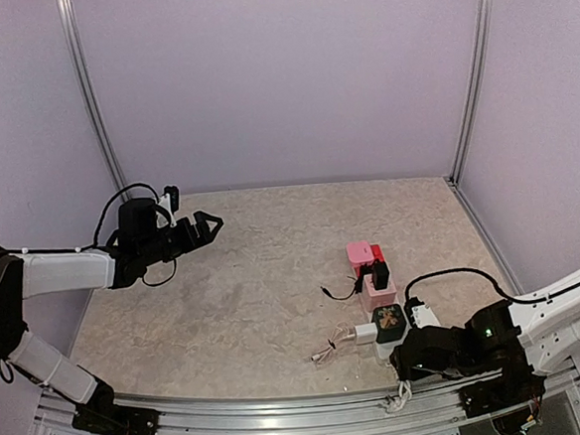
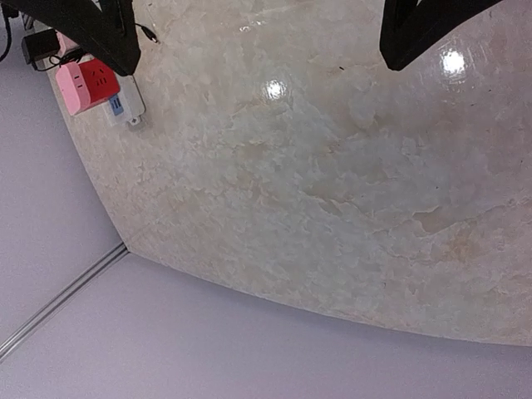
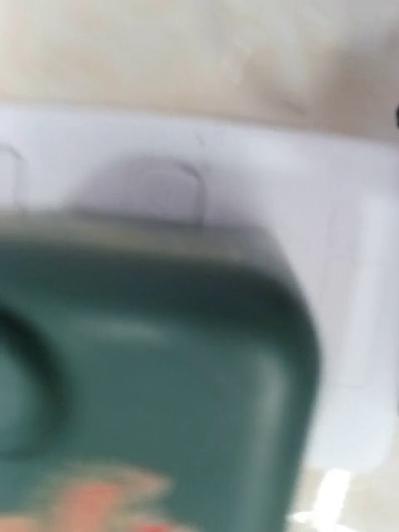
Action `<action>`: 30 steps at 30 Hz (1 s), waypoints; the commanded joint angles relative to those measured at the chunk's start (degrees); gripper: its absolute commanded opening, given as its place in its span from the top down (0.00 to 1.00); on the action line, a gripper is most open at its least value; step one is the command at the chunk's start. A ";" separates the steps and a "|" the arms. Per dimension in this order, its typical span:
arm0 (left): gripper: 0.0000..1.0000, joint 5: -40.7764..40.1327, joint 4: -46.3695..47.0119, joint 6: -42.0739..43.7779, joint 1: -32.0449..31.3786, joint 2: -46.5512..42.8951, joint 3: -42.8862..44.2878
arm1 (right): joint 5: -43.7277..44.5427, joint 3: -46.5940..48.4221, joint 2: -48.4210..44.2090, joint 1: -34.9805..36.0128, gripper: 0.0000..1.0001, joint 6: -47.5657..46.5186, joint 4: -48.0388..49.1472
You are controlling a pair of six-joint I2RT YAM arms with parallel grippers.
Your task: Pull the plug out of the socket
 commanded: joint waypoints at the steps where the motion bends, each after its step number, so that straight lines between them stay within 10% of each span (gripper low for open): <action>1: 0.01 0.88 0.45 0.13 0.65 0.96 1.24 | 4.41 -0.89 -1.33 -5.79 0.31 -6.92 3.59; 30: 0.01 1.89 -0.38 0.38 2.14 -0.69 0.96 | -10.90 1.78 9.97 -37.14 0.34 -39.68 25.17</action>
